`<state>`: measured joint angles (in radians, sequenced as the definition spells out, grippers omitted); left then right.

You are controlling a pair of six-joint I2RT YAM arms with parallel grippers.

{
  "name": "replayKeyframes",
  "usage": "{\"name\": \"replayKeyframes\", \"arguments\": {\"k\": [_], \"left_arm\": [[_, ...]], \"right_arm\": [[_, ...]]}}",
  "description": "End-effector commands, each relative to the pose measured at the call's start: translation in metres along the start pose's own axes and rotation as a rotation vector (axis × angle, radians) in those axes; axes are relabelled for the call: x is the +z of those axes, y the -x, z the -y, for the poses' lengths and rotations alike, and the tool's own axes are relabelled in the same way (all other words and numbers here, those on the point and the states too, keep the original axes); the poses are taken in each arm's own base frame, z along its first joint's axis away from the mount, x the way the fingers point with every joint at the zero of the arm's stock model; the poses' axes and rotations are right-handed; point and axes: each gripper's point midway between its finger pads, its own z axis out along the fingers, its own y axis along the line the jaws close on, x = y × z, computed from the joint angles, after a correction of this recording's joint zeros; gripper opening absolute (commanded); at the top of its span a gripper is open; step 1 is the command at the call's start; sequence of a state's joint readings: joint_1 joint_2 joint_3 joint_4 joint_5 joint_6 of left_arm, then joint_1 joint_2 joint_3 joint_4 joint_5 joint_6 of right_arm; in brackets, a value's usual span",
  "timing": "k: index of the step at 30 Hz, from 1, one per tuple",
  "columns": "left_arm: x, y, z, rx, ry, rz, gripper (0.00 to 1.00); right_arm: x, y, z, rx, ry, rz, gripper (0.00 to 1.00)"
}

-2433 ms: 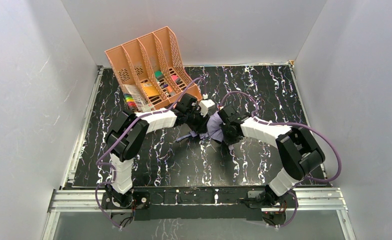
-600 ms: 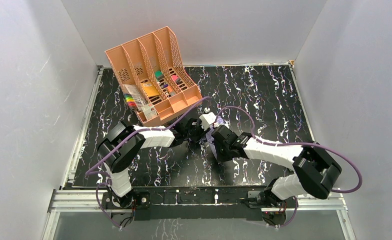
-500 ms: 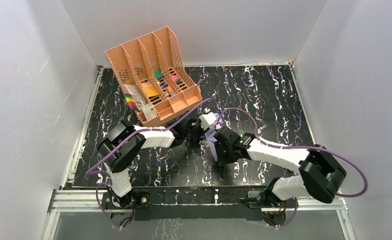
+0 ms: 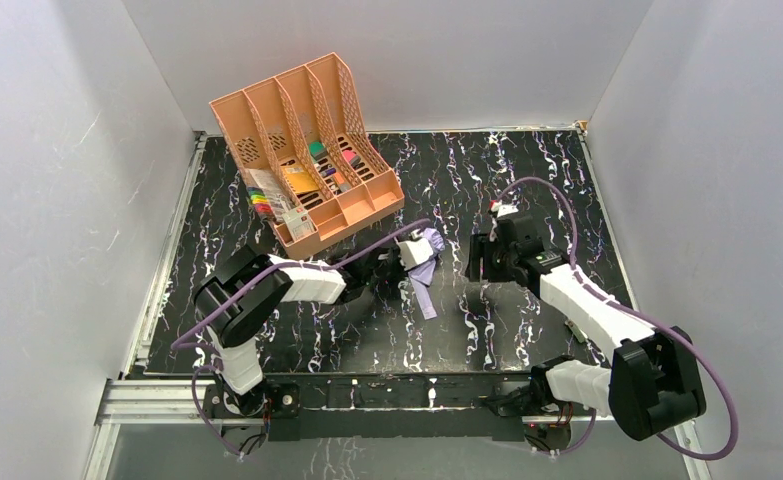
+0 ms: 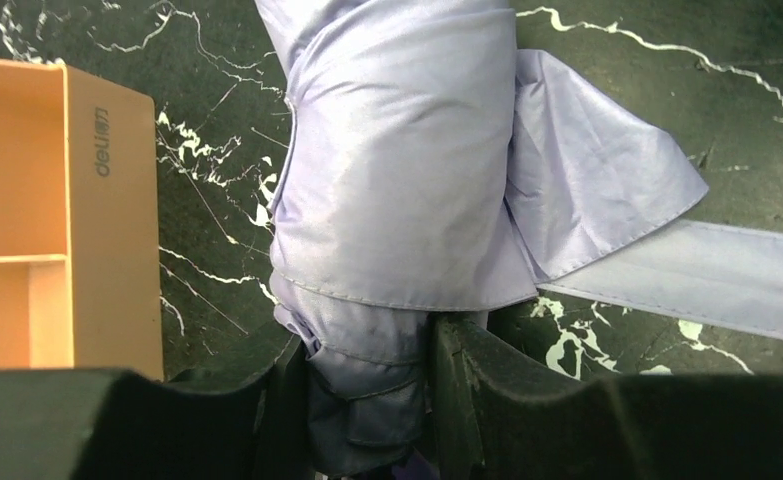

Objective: Put away the umbrella

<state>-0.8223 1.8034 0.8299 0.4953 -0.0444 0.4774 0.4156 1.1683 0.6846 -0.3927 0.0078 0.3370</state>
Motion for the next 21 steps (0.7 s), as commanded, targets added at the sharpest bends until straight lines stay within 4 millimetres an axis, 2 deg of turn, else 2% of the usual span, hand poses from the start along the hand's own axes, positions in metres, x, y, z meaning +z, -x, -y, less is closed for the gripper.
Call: {"name": "replayKeyframes", "arguments": {"k": [1, 3, 5, 11, 17, 18, 19, 21], "left_arm": [[-0.013, -0.064, 0.043, 0.179, -0.143, -0.162, 0.0], [-0.013, -0.067, 0.047, 0.242, -0.153, -0.157, 0.0], [-0.012, -0.07, 0.05, 0.306, -0.152, -0.156, 0.0], [-0.012, -0.082, 0.055, 0.453, -0.118, -0.156, 0.0], [-0.014, -0.085, 0.06, 0.572, -0.079, -0.142, 0.0], [-0.014, -0.085, 0.06, 0.585, -0.076, -0.138, 0.0], [-0.015, -0.084, 0.06, 0.608, -0.052, -0.138, 0.0], [-0.016, -0.084, 0.06, 0.634, -0.044, -0.142, 0.0]], "right_arm": [[-0.003, 0.098, -0.004, -0.191, 0.046, 0.38, 0.71], [-0.012, 0.124, -0.02, -0.303, 0.127, 0.548, 0.71], [-0.019, 0.136, -0.034, -0.44, 0.187, 0.657, 0.7], [-0.023, 0.147, -0.07, -0.73, 0.35, 0.634, 0.8], [-0.017, 0.135, -0.101, -0.912, 0.568, 0.559, 0.81], [-0.014, 0.129, -0.104, -0.925, 0.602, 0.526, 0.81], [-0.008, 0.116, -0.114, -0.961, 0.711, 0.445, 0.8], [-0.001, 0.105, -0.119, -0.984, 0.76, 0.384, 0.82]]}}
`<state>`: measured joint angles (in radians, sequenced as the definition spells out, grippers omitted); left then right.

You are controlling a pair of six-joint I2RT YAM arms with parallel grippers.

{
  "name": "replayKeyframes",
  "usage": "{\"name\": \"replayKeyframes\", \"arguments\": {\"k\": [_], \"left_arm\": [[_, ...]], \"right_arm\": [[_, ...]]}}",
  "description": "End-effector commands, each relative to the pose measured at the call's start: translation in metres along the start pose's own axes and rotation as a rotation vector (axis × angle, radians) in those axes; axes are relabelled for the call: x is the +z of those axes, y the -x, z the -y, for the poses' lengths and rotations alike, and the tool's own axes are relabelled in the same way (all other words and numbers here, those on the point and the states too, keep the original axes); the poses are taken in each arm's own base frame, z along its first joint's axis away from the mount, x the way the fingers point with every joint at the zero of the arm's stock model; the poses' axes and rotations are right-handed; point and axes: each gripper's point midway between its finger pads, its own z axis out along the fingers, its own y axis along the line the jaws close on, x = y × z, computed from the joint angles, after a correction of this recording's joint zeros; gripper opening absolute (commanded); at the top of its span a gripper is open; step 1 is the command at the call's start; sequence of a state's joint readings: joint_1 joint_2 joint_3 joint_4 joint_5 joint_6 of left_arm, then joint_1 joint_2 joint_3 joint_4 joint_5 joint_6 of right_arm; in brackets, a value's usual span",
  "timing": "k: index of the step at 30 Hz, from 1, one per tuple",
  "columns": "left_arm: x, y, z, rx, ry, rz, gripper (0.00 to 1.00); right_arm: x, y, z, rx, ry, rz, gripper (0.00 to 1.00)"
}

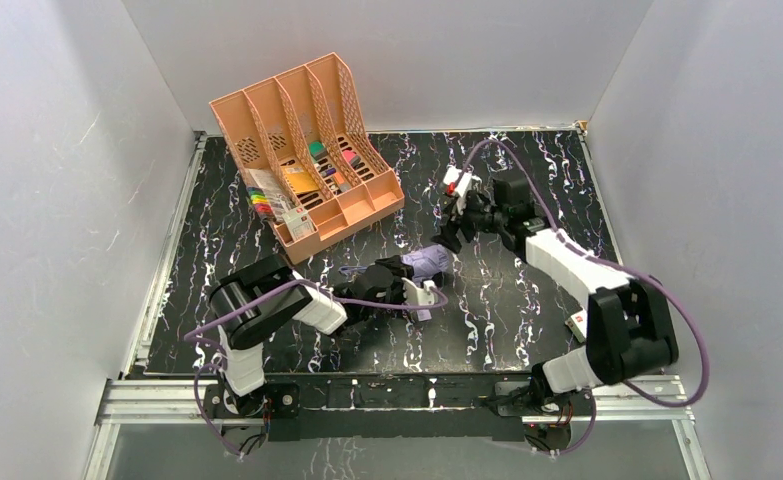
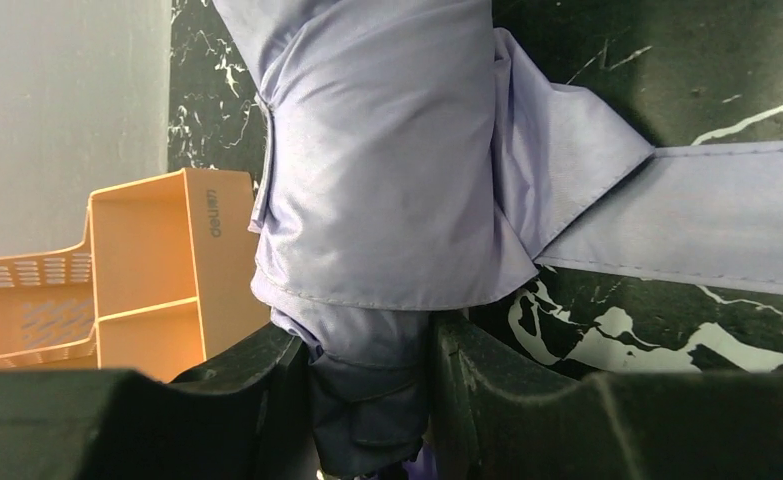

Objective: Put away the umbrella

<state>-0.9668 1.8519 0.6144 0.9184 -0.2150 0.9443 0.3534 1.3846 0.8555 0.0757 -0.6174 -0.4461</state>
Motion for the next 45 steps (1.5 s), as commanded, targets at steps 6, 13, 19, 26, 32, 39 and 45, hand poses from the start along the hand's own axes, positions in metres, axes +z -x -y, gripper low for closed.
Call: {"name": "replayKeyframes", "arguments": {"k": [6, 13, 19, 26, 32, 39, 45], "left_arm": [[-0.021, -0.053, 0.082, 0.196, -0.24, -0.178, 0.0], [-0.022, -0.053, 0.089, 0.229, -0.251, -0.184, 0.0], [-0.021, -0.052, 0.09, 0.227, -0.246, -0.183, 0.0], [-0.017, -0.047, 0.076, 0.174, -0.188, -0.203, 0.0], [-0.016, -0.035, 0.052, 0.071, -0.1, -0.21, 0.1], [-0.029, -0.001, 0.01, -0.122, 0.016, -0.129, 0.53], [-0.053, 0.018, -0.006, -0.196, 0.055, -0.063, 0.56]], "right_arm": [[0.037, -0.017, -0.039, -0.069, 0.327, -0.113, 0.84], [0.051, -0.045, -0.047, -0.035, 0.403, -0.242, 0.85], [0.057, -0.077, -0.044, -0.027, 0.39, -0.382, 0.79], [0.056, -0.103, -0.05, 0.021, 0.392, -0.497, 0.67], [0.052, -0.116, -0.055, 0.04, 0.368, -0.54, 0.6], [0.046, -0.13, -0.055, 0.024, 0.312, -0.57, 0.49], [0.045, -0.127, -0.052, 0.004, 0.276, -0.558, 0.41]]}}
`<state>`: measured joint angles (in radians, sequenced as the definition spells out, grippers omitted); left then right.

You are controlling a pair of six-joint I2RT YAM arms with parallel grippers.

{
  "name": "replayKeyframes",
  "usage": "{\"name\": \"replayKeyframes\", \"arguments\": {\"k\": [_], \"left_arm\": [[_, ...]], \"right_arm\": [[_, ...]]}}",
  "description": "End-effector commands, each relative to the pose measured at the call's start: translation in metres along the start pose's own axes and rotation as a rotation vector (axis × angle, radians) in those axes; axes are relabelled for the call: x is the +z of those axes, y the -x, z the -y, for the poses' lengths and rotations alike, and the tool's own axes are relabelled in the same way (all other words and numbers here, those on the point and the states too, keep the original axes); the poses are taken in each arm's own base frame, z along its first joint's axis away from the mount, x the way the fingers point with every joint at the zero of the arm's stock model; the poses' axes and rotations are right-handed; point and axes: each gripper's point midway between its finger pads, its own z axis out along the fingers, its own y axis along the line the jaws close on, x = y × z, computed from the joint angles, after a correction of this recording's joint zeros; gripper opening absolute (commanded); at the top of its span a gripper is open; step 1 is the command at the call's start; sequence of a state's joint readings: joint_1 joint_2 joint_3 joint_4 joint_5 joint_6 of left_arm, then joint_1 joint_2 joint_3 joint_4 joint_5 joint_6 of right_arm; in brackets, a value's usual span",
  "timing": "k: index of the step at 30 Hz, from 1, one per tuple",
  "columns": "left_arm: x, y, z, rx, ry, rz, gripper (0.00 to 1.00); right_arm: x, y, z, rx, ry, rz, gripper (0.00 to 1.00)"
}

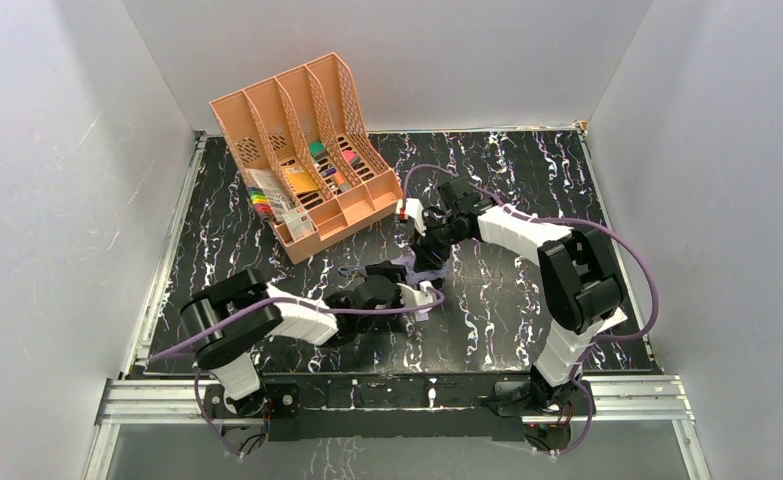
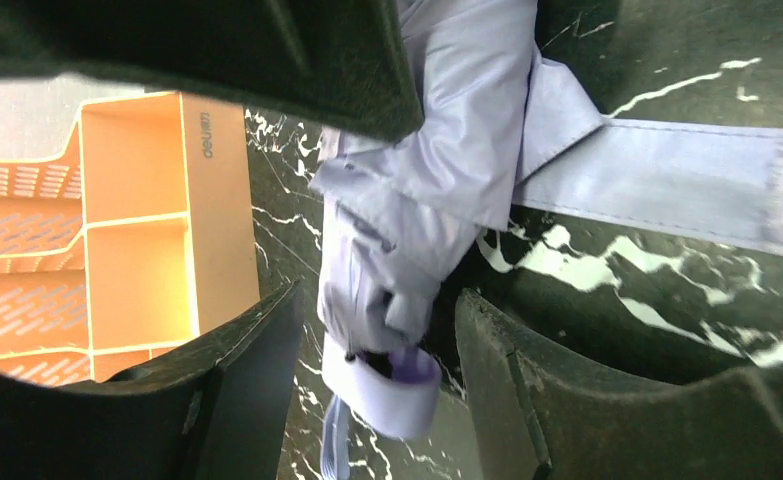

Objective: Put away the umbrella

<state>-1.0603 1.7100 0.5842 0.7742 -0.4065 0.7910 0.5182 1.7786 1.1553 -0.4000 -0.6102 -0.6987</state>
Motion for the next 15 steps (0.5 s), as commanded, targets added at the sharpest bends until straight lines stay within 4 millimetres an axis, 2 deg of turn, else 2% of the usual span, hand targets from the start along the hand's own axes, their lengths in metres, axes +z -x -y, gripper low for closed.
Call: {"name": "replayKeyframes", "arguments": {"k": [1, 5, 6, 8, 11, 13, 15], "left_arm": [[-0.025, 0.011, -0.006, -0.122, -0.005, 0.037, 0.56], [-0.054, 0.026, -0.021, -0.325, -0.011, 0.059, 0.56], [-0.064, 0.026, -0.018, -0.428, -0.045, 0.029, 0.56], [-0.082, 0.032, -0.026, -0.58, -0.055, 0.006, 0.57], [-0.099, 0.032, -0.044, -0.709, -0.016, 0.0, 0.66], [-0.106, 0.031, -0.057, -0.786, 0.016, 0.02, 0.79], [-0.105, 0.031, -0.066, -0.882, -0.011, 0.043, 0.82]], "right_arm": [[0.003, -0.052, 0.009, 0.036, -0.099, -0.177, 0.4], [0.002, -0.053, 0.006, 0.009, -0.137, -0.175, 0.4], [0.003, -0.057, 0.004, 0.0, -0.146, -0.18, 0.4], [0.004, -0.059, 0.002, -0.026, -0.18, -0.18, 0.4], [0.002, -0.064, 0.002, -0.062, -0.238, -0.179, 0.39], [-0.001, -0.065, 0.003, -0.092, -0.282, -0.172, 0.39], [-0.002, -0.067, 0.0, -0.118, -0.307, -0.168, 0.38]]}}
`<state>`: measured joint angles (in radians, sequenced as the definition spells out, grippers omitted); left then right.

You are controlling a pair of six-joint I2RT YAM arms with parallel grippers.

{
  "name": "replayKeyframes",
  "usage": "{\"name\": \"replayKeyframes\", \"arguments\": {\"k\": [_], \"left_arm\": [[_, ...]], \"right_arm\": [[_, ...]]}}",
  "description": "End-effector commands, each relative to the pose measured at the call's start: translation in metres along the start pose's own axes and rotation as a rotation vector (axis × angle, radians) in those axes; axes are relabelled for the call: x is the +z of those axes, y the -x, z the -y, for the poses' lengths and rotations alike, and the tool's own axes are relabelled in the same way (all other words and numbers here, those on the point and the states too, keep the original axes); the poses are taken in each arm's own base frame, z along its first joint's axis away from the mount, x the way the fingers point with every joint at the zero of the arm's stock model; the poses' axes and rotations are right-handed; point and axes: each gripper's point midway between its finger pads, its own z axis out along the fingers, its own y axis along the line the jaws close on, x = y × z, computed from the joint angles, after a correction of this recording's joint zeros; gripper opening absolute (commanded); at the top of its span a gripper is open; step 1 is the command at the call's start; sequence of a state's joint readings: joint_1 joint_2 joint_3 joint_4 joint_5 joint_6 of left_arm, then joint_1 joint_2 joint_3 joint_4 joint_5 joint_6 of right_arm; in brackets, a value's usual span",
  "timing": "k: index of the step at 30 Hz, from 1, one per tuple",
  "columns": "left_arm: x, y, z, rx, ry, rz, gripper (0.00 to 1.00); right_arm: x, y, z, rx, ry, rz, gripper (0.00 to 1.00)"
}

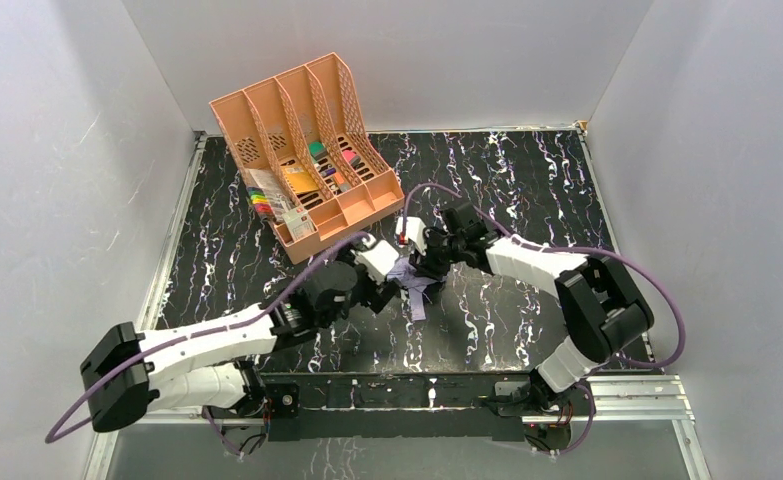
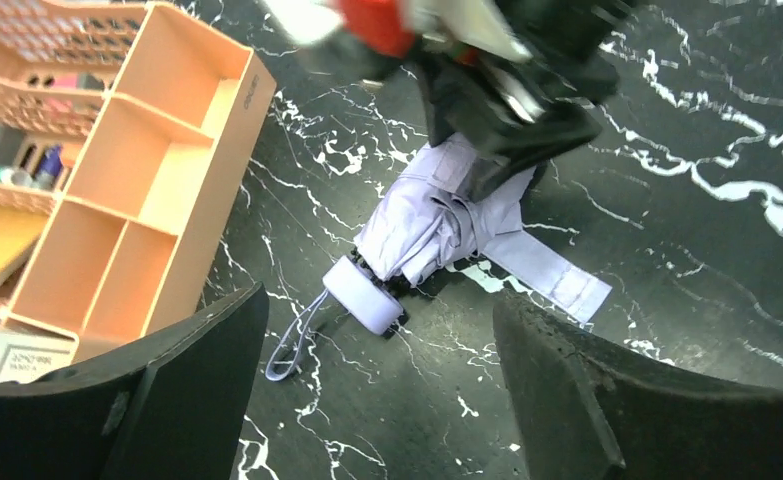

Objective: Put away the umbrella

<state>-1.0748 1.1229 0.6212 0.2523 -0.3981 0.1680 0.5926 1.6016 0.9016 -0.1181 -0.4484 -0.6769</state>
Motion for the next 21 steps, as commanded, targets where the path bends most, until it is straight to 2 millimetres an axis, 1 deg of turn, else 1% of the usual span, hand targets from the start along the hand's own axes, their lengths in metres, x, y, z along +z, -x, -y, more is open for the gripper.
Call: {"name": "replayKeyframes", "arguments": {"k": [1, 4, 5, 8, 9, 11, 12, 14, 17, 20, 21], "left_arm": [[-0.005, -0.006, -0.015, -0.275, -0.023, -0.061, 0.83], [0.007, 0.0, -0.03, -0.387, -0.087, -0.064, 0.86], [0.012, 0.002, -0.033, -0.398, -0.103, -0.064, 0.87], [0.025, 0.009, -0.039, -0.394, -0.165, -0.059, 0.89], [0.031, 0.009, -0.045, -0.402, -0.171, -0.061, 0.89], [0.042, 0.008, -0.048, -0.416, -0.209, -0.064, 0.9], [0.047, 0.011, -0.05, -0.413, -0.233, -0.061, 0.91], [0.06, 0.009, -0.047, -0.401, -0.283, -0.086, 0.93], [0.078, 0.003, -0.035, -0.359, -0.383, -0.14, 0.94], [0.094, -0.007, -0.022, -0.328, -0.489, -0.198, 0.96], [0.1, -0.014, -0.016, -0.329, -0.53, -0.222, 0.96]], "right_arm": [[-0.003, -0.064, -0.002, -0.005, -0.125, -0.204, 0.38], [-0.006, -0.068, -0.003, -0.04, -0.179, -0.2, 0.4], [-0.006, -0.068, -0.002, -0.054, -0.203, -0.193, 0.4], [-0.009, -0.079, -0.008, -0.094, -0.252, -0.199, 0.41], [-0.01, -0.081, -0.009, -0.105, -0.264, -0.202, 0.42], [-0.012, -0.084, -0.01, -0.127, -0.289, -0.205, 0.42], [-0.012, -0.084, -0.011, -0.14, -0.302, -0.199, 0.42], [-0.012, -0.085, -0.013, -0.169, -0.309, -0.192, 0.42], [-0.011, -0.085, -0.015, -0.194, -0.307, -0.192, 0.43], [-0.009, -0.083, -0.016, -0.195, -0.3, -0.19, 0.45], [-0.009, -0.083, -0.017, -0.194, -0.296, -0.187, 0.45]]}}
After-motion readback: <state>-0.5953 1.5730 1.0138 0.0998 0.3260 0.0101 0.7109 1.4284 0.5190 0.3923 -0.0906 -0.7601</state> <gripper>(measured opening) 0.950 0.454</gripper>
